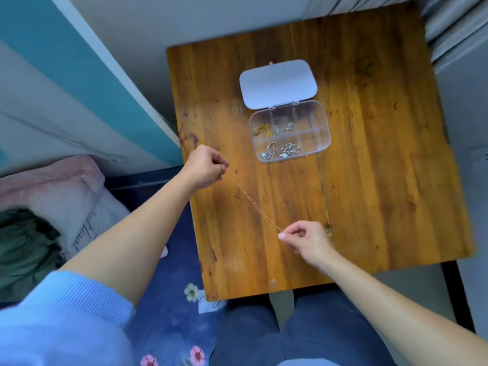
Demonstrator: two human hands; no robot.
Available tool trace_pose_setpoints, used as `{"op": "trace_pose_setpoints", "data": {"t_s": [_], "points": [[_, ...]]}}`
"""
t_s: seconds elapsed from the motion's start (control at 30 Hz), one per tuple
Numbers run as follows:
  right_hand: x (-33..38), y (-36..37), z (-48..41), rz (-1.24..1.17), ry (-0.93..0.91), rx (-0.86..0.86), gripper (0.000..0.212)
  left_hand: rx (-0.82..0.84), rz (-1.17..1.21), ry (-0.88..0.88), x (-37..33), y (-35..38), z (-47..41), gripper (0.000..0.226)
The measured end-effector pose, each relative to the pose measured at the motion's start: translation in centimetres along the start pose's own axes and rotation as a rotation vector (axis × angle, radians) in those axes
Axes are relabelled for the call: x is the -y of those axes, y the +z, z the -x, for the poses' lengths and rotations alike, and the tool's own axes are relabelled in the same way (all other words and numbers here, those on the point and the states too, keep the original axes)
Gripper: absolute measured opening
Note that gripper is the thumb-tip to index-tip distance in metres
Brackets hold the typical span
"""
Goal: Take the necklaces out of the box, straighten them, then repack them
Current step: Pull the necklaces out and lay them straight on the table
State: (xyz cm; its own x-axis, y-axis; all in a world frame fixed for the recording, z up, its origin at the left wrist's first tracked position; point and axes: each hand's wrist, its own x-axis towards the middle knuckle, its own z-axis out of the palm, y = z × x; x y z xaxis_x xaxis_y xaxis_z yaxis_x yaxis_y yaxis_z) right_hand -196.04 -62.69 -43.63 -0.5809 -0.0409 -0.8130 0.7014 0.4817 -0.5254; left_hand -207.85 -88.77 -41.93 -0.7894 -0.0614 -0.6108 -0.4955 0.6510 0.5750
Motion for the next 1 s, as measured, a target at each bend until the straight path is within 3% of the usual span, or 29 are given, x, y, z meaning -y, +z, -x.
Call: {"op": "trace_pose_setpoints", "data": {"t_s": [0.27,0.57,0.77,0.87,1.0], "points": [[-1.0,11.8,-0.2,0.340,-0.031,0.041,0.023,-0.125,-0.255,0.104,5.2,1.7,-1.6,0.008],[-1.1,13.4,-2.0,0.697,-0.101,-0.055,0.038,-0.133,-0.309,0.224,7.2,2.7,-2.5,0.012],[0.6,9.2,-1.5,0.794,-0.179,-0.066,0.038,-0.212,-0.412,0.250,6.0,2.9,-2.1,0.010],[3.4,3.7,-2.4,0.739,-0.242,-0.215,0.025,-0.249,-0.335,0.210,3.7,3.1,-2.1,0.019],[8.4,-3.5,-4.8,0.637,-0.400,-0.456,0.013,-0.220,-0.037,0.106,-0.3,3.7,-3.2,0.026]]}}
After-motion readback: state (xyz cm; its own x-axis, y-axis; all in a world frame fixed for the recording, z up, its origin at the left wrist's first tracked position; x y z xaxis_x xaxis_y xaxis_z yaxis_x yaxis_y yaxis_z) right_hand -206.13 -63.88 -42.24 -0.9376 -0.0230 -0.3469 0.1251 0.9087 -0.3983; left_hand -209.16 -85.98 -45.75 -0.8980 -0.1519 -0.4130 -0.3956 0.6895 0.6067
